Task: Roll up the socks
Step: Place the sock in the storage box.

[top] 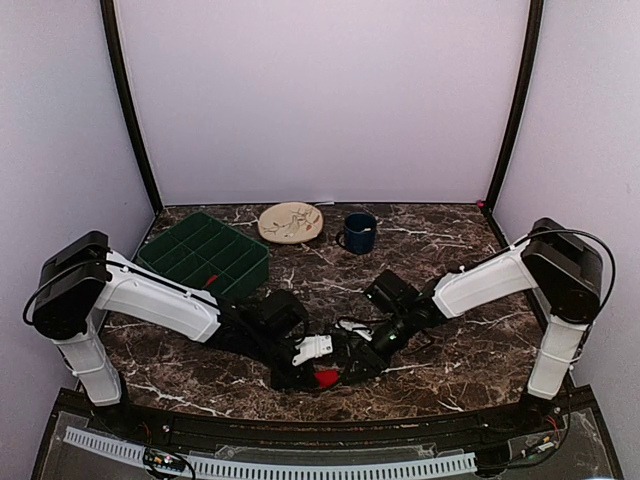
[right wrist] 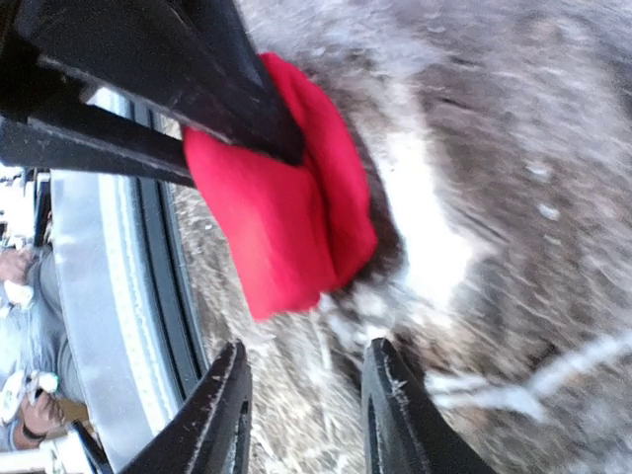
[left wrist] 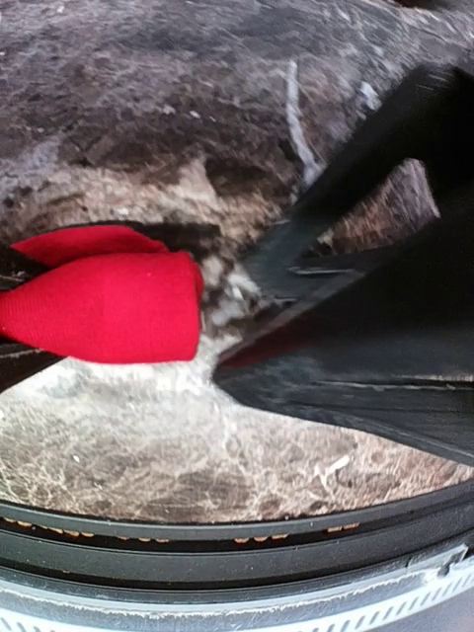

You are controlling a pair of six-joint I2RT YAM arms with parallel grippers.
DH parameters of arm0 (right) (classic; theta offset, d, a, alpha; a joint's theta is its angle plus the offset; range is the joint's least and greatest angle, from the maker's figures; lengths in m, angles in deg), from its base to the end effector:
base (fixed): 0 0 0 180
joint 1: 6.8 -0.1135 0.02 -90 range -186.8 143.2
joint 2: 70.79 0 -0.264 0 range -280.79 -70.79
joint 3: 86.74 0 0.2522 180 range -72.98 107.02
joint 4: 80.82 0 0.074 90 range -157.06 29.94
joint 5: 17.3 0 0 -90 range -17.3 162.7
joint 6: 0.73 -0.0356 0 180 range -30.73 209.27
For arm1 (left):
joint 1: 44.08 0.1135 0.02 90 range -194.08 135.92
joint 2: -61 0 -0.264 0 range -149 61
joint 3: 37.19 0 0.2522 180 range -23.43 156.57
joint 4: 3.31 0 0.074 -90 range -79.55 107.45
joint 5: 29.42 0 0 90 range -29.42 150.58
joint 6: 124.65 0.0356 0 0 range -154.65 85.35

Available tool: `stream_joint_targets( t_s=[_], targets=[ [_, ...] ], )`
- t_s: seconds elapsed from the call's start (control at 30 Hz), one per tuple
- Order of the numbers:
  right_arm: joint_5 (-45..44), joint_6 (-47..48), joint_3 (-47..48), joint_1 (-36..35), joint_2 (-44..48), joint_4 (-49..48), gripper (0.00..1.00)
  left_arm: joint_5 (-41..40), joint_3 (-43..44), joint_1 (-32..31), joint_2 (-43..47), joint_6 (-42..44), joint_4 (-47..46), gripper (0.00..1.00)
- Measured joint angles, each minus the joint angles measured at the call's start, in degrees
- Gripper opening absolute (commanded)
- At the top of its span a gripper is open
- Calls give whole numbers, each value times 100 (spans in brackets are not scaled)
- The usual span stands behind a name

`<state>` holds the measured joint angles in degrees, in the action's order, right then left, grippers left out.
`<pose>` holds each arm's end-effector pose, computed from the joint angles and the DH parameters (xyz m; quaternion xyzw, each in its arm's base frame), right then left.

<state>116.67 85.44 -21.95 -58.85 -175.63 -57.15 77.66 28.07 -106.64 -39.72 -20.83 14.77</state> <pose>0.1802 0.2713 0.1171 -0.4465 0.7895 0.4208 0.0154 0.1468 -0.3054 0.1397 0.6172 0.7095 -0.2561 0.2236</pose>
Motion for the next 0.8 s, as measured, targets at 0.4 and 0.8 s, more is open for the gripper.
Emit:
stream_joint_targets(
  t_s=[0.4, 0.8],
  targets=[
    [-1316, -378, -210, 422, 479, -256, 41, -339, 238, 804, 669, -234, 817, 5],
    [-2328, -507, -208, 566, 909, -448, 42, -1773, 1355, 2079, 1871, -201, 1899, 5]
  ],
)
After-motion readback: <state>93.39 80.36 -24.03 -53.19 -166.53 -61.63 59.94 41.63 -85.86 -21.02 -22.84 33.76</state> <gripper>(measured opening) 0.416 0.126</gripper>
